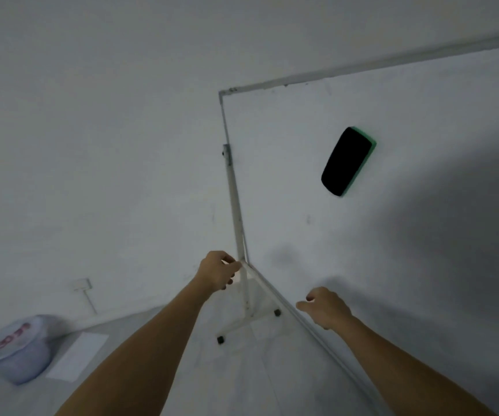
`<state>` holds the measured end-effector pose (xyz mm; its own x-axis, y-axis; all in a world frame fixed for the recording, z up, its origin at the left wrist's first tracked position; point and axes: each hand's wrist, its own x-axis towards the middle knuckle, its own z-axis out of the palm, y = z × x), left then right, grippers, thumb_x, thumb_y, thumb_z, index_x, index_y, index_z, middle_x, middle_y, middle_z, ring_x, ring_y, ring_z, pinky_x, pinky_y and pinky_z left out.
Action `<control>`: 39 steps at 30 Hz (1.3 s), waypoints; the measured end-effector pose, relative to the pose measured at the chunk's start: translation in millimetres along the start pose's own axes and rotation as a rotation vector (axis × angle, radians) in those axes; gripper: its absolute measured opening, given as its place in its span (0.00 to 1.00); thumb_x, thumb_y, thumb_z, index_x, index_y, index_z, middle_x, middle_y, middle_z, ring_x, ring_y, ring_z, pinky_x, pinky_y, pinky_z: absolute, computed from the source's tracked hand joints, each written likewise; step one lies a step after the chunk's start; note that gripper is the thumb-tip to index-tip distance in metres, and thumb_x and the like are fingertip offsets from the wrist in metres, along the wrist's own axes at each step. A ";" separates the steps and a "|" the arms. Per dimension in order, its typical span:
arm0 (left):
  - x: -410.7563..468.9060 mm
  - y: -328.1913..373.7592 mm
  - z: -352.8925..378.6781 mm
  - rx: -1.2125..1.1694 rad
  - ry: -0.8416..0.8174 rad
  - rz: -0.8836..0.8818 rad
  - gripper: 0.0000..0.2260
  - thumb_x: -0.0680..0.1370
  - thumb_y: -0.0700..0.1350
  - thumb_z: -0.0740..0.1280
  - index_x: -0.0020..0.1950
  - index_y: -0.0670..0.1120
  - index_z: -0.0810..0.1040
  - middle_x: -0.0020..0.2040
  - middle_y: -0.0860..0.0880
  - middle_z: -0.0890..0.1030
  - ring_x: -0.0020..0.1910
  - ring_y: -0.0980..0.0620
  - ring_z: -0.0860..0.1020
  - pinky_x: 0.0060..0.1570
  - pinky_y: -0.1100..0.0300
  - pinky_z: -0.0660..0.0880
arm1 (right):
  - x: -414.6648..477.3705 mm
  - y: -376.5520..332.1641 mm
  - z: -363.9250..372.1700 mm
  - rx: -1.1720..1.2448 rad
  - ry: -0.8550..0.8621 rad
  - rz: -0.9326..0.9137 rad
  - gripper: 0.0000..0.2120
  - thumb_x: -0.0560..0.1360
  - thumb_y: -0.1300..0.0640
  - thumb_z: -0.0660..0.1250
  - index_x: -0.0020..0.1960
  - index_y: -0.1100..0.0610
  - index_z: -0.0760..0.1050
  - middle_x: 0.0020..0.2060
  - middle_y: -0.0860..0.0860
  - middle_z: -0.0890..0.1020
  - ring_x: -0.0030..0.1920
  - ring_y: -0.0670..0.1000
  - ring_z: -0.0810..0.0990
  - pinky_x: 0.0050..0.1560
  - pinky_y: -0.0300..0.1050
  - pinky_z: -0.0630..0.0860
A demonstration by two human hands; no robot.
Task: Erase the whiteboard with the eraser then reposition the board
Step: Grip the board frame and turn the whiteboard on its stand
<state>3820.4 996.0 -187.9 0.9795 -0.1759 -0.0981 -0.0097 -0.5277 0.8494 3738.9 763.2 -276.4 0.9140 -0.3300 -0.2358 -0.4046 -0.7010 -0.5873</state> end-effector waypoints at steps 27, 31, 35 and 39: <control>603.5 26.0 -76.2 -0.271 -0.208 0.034 0.29 0.73 0.32 0.69 0.73 0.40 0.64 0.67 0.39 0.72 0.57 0.43 0.76 0.49 0.57 0.72 | 333.8 -142.9 52.3 0.282 0.587 0.335 0.21 0.79 0.39 0.54 0.38 0.49 0.77 0.31 0.46 0.83 0.33 0.46 0.82 0.44 0.49 0.80; 640.6 43.4 -56.7 -0.328 -0.262 0.087 0.18 0.73 0.29 0.64 0.61 0.39 0.73 0.46 0.44 0.76 0.40 0.46 0.71 0.31 0.62 0.66 | 346.0 -134.6 49.0 0.360 0.684 0.432 0.22 0.79 0.39 0.54 0.41 0.51 0.78 0.31 0.48 0.83 0.32 0.47 0.83 0.43 0.50 0.80; 658.0 47.5 -43.0 -0.418 -0.250 0.083 0.12 0.73 0.28 0.60 0.50 0.41 0.74 0.35 0.48 0.72 0.35 0.48 0.69 0.34 0.61 0.66 | 349.5 -125.3 46.7 0.377 0.733 0.464 0.25 0.79 0.37 0.53 0.40 0.52 0.80 0.30 0.48 0.84 0.33 0.48 0.83 0.42 0.48 0.79; 651.2 40.5 -34.3 -0.399 -0.223 0.145 0.12 0.73 0.27 0.58 0.49 0.40 0.73 0.40 0.45 0.74 0.40 0.47 0.71 0.43 0.56 0.70 | 345.0 -121.9 51.7 0.314 0.752 0.465 0.27 0.78 0.36 0.49 0.41 0.51 0.80 0.33 0.45 0.84 0.36 0.47 0.82 0.40 0.43 0.74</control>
<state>4464.8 888.6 -199.5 0.9063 -0.4212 -0.0353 -0.0228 -0.1322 0.9910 4105.1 767.5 -326.2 0.3600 -0.9330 -0.0012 -0.5984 -0.2299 -0.7675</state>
